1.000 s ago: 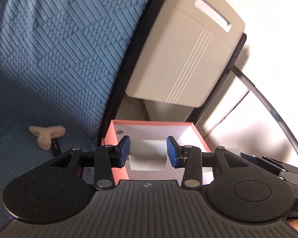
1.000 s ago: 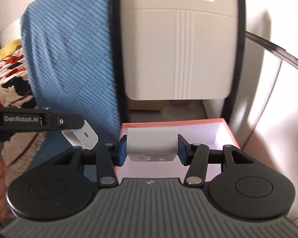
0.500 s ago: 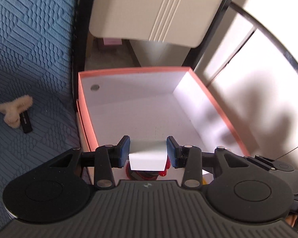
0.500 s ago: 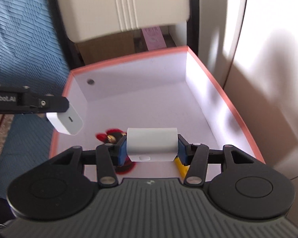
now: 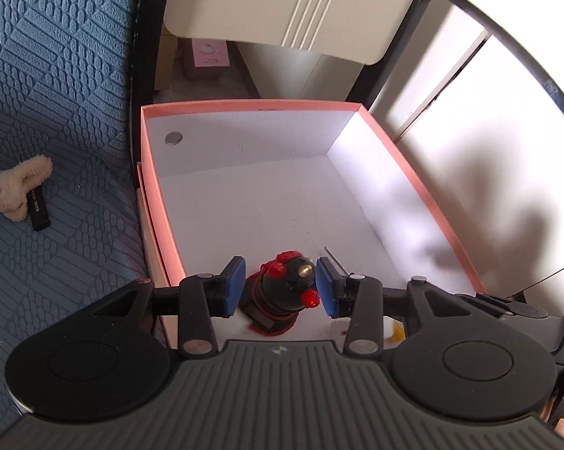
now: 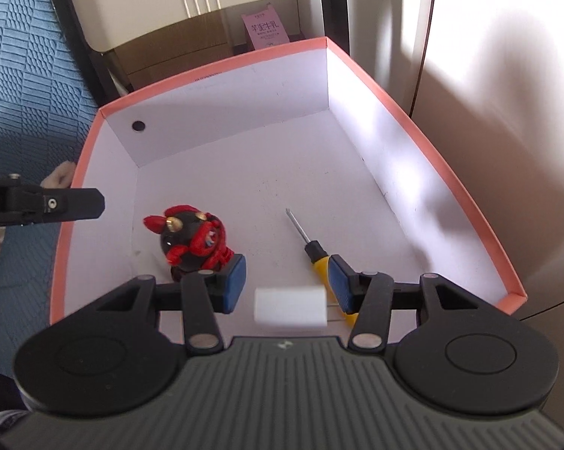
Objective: Organize rigid objects
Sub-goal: 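Lower both chargers into the box and open both tools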
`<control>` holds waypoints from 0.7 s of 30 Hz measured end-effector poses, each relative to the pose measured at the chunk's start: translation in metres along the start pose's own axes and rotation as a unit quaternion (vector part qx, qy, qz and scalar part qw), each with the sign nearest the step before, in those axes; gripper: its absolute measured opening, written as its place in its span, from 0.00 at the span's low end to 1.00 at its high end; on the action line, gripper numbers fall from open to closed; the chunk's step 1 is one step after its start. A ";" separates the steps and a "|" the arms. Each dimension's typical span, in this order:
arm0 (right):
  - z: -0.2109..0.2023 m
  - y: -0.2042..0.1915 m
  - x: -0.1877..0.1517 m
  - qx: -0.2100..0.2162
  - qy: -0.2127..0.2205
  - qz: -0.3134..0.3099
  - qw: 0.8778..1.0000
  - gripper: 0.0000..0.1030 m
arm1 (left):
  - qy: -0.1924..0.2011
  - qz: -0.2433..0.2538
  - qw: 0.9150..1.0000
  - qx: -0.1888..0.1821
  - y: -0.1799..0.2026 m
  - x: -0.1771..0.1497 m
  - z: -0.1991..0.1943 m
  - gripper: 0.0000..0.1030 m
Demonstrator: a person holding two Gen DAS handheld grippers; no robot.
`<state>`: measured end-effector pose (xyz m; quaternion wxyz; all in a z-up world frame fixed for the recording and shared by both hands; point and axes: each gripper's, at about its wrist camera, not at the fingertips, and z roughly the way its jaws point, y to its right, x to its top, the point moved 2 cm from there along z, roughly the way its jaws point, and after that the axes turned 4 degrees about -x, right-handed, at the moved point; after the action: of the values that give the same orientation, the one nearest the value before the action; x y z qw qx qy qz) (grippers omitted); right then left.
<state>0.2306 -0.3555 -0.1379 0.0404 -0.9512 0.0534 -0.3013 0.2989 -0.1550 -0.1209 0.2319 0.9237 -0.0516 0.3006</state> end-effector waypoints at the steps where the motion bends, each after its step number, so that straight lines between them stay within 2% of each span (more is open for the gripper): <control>1: -0.003 -0.002 0.001 -0.003 0.004 -0.001 1.000 0.51 | 0.005 0.003 1.000 0.000 0.001 0.000 -0.005 0.46; 6: -0.033 -0.020 0.009 0.003 0.043 -0.014 0.999 0.51 | 0.045 0.023 0.999 0.007 0.004 0.000 -0.038 0.46; 15: -0.089 -0.069 0.015 0.036 0.125 -0.045 0.991 0.51 | 0.131 0.063 0.989 0.032 -0.005 -0.012 -0.126 0.46; 19: -0.098 -0.095 0.006 0.052 0.138 -0.054 0.988 0.51 | 0.159 0.082 0.982 0.057 -0.015 -0.016 -0.149 0.46; 21: -0.100 -0.109 -0.001 0.057 0.144 -0.066 0.986 0.51 | 0.166 0.072 0.982 0.063 -0.026 -0.019 -0.156 0.46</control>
<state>0.1802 -0.2517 -0.0446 0.0663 -0.8953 -0.0216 -0.4401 0.2065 -0.0612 -0.0309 0.1564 0.8677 -0.0595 0.4681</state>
